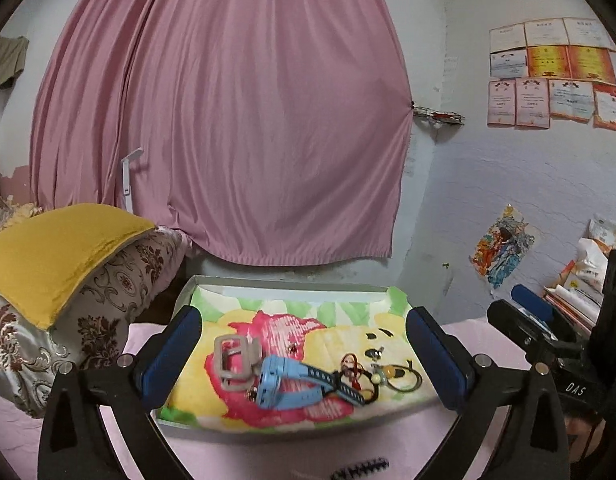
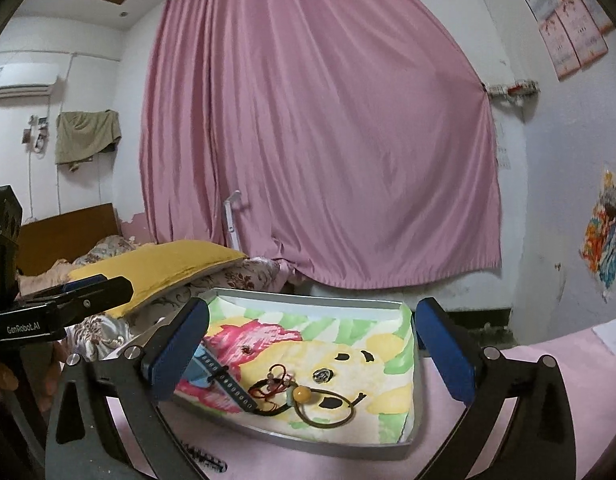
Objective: Organize jewelry
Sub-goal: 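Move both tools toward the hair clip and black-and-white bracelet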
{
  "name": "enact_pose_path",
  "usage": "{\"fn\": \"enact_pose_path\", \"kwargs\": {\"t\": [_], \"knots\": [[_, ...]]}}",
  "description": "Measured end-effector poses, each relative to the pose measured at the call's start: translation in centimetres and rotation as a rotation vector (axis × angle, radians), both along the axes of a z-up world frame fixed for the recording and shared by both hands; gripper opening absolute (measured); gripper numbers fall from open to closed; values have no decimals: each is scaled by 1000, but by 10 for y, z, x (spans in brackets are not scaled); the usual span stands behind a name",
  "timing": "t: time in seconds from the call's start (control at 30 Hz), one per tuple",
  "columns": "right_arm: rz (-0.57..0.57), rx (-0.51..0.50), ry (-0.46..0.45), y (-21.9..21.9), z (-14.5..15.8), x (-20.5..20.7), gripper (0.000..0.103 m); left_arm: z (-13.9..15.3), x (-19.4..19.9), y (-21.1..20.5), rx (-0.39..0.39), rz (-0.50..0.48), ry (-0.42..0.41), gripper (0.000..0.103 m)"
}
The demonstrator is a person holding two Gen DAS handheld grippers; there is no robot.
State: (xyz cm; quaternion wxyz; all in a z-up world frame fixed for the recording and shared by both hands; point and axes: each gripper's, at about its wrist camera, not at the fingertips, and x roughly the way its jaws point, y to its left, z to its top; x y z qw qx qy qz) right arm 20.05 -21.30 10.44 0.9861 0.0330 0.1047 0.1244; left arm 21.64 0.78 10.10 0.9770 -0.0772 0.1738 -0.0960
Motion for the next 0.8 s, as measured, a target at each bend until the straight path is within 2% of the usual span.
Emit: {"fn": "enact_pose_path", "kwargs": {"t": [0.13,0.3,0.5,0.8], "knots": [[18,-32,-16,4,0,-11,101,-7,-11,3,11,-8,12,102],[34,-64,10,3,-6,-22,101,-16,-22,5,35,-11,44,102],[68,-102,83,0,-18,-22,101,-29,-29,9,59,-18,99,102],[181,-132,220,4,-35,-11,101,-54,-27,11,80,-65,238,102]]}}
